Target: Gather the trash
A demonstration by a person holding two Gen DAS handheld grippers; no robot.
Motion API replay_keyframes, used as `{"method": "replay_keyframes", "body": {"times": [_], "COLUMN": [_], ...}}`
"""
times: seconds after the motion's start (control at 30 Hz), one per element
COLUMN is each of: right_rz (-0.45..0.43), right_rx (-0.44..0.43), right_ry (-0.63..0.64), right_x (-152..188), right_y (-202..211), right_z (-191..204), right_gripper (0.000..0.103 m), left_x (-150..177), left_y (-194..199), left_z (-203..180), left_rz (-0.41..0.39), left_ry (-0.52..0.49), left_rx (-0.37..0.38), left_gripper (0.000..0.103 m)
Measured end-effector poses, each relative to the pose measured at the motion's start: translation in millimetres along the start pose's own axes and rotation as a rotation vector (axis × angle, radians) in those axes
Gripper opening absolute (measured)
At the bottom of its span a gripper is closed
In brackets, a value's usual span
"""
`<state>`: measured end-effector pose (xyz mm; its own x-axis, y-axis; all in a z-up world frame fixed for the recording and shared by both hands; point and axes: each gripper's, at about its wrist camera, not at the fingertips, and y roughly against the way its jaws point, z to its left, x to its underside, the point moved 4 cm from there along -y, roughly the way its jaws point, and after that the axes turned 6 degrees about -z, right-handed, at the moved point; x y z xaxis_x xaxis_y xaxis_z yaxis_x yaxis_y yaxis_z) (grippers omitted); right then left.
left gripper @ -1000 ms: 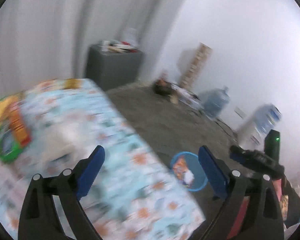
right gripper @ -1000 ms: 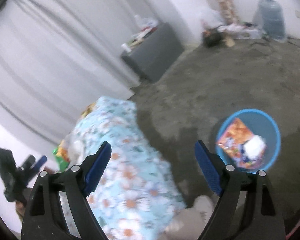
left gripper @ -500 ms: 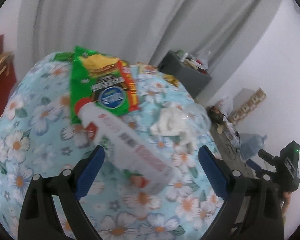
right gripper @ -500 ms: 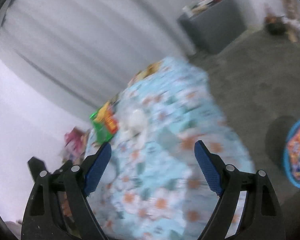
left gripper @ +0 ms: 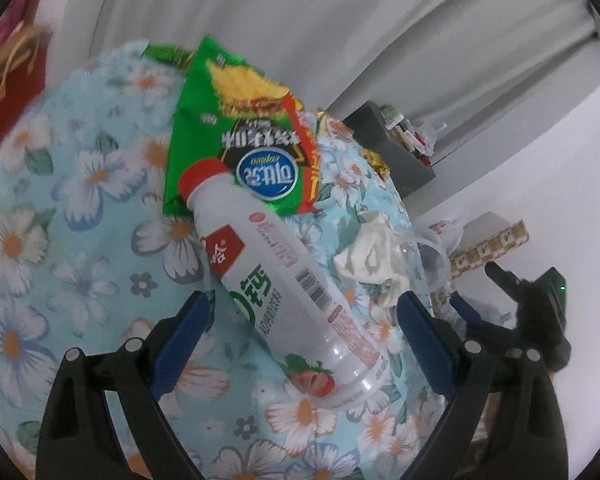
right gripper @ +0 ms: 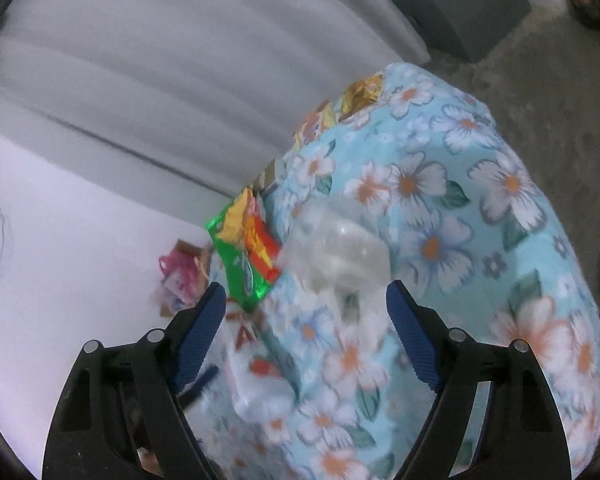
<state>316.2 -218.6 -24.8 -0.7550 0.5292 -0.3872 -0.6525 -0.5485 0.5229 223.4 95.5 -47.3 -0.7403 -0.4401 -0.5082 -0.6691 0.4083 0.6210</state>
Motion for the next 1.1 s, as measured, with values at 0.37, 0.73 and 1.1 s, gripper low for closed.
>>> {"method": "replay_keyframes", "body": {"times": [0.37, 0.73, 1.1], "right_rz": [0.083, 0.143, 0.126], "right_rx": [0.044, 0.073, 0.039], "right_ry": [-0.171, -0.212, -0.227], "right_x": [-22.9, -23.4, -17.1], "right_y": [-53.4, -83.2, -68.9], "right_z": [-23.2, -30.9, -35.3], "right_gripper": [0.079, 0.077, 0.063], "left_x": [-2.6, 1.4, 2.3], "left_y": [-36.8, -59.5, -56.1], "left_z": [11.7, 27.4, 29.7], "left_rz": [0.109, 0.157, 0.143], "left_ry": [0.165, 0.271, 0.276], "left_rx": [0.069, 0.059, 0.043], "left_gripper": [0.09, 0.077, 0.07]}}
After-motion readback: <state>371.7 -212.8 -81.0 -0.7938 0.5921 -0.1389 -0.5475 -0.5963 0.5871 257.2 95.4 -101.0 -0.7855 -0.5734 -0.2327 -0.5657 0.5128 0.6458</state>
